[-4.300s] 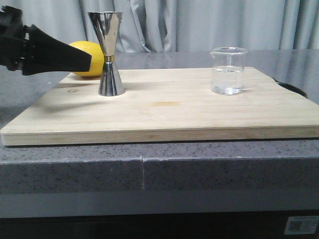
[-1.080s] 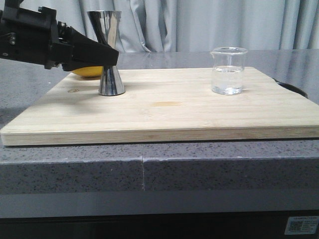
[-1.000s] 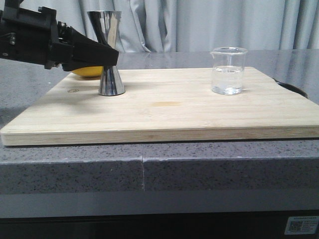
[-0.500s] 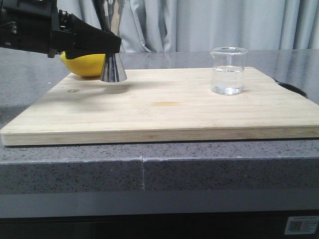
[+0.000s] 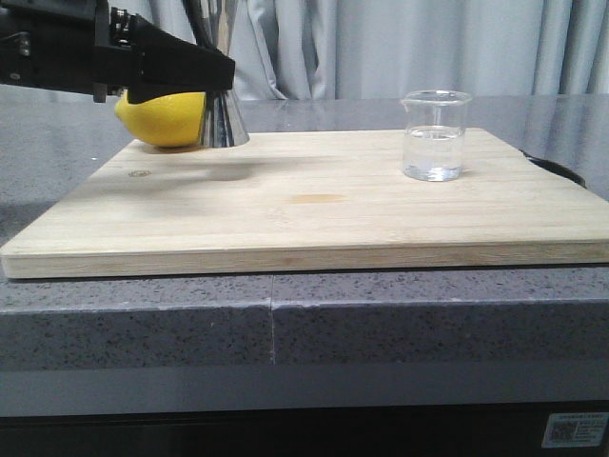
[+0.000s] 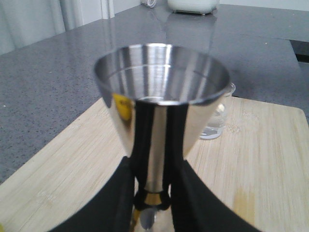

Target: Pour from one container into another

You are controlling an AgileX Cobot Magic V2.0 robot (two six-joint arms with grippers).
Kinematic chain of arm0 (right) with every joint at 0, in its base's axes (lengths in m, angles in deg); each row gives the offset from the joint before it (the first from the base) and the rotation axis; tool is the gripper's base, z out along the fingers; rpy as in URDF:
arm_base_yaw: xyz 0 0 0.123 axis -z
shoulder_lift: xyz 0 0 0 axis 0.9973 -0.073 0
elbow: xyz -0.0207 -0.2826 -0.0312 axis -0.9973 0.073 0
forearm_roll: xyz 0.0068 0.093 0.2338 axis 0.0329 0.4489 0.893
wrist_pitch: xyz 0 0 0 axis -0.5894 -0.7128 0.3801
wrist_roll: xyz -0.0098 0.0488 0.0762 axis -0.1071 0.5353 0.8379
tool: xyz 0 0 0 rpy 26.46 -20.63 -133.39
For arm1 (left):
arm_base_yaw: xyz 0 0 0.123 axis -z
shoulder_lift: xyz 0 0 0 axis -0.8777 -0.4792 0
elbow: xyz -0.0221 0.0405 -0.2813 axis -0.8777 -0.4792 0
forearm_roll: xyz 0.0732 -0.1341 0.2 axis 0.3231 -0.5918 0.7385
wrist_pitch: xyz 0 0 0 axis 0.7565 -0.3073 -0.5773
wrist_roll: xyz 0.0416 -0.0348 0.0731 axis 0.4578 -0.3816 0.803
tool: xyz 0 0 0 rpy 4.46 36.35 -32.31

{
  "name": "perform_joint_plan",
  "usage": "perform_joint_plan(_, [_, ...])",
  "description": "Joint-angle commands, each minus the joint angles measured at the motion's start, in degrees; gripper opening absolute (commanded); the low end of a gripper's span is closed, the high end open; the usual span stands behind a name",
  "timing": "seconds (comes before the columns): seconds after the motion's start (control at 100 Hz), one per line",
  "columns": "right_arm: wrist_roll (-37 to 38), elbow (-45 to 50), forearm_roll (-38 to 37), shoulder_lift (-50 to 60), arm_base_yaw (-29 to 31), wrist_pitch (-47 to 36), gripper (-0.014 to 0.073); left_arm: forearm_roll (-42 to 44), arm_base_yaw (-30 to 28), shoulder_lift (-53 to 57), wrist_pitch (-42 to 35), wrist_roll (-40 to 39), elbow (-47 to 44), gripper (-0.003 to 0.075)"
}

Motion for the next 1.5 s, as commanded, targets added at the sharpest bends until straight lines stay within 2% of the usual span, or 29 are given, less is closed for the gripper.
perform_joint_plan(0.0, [0.3,0.8,-0.6,1.0,-0.1,-6.8,0.0668,-4.2,0.5,2.3,4.5,-0.1,1.7,0.0061])
perform_joint_plan(0.27, [1.3,6.5,-0.6,2.9,-4.9,-6.9,0.0668,-4.3,0.5,2.3,4.6,-0.1,1.7,0.0061])
perform_joint_plan(0.47, [1.3,7.9,-0.6,4.4,-9.6,-6.3,0.0668,-4.7,0.5,2.3,4.6,-0.1,1.7,0.0061])
perform_joint_plan(0.75, [1.3,8.7,-1.7,4.6,-12.4,-4.2,0.0668,-4.7,0.5,2.3,4.6,-0.1,1.7,0.0061])
perform_joint_plan(0.97, [1.3,13.5,-1.9,4.6,-14.5,-14.5,0.0668,-4.7,0.5,2.3,4.6,-0.1,3.1,0.0061])
perform_joint_plan(1.14, [1.3,14.8,-1.9,3.2,-14.5,-17.2,0.0668,-4.5,0.5,2.3,4.5,-0.1,4.0,0.0061])
perform_joint_plan(1.49, [1.3,14.8,-1.9,-7.8,-14.5,-29.7,0.0668,-4.5,0.5,2.3,4.5,-0.9,4.0,0.0061])
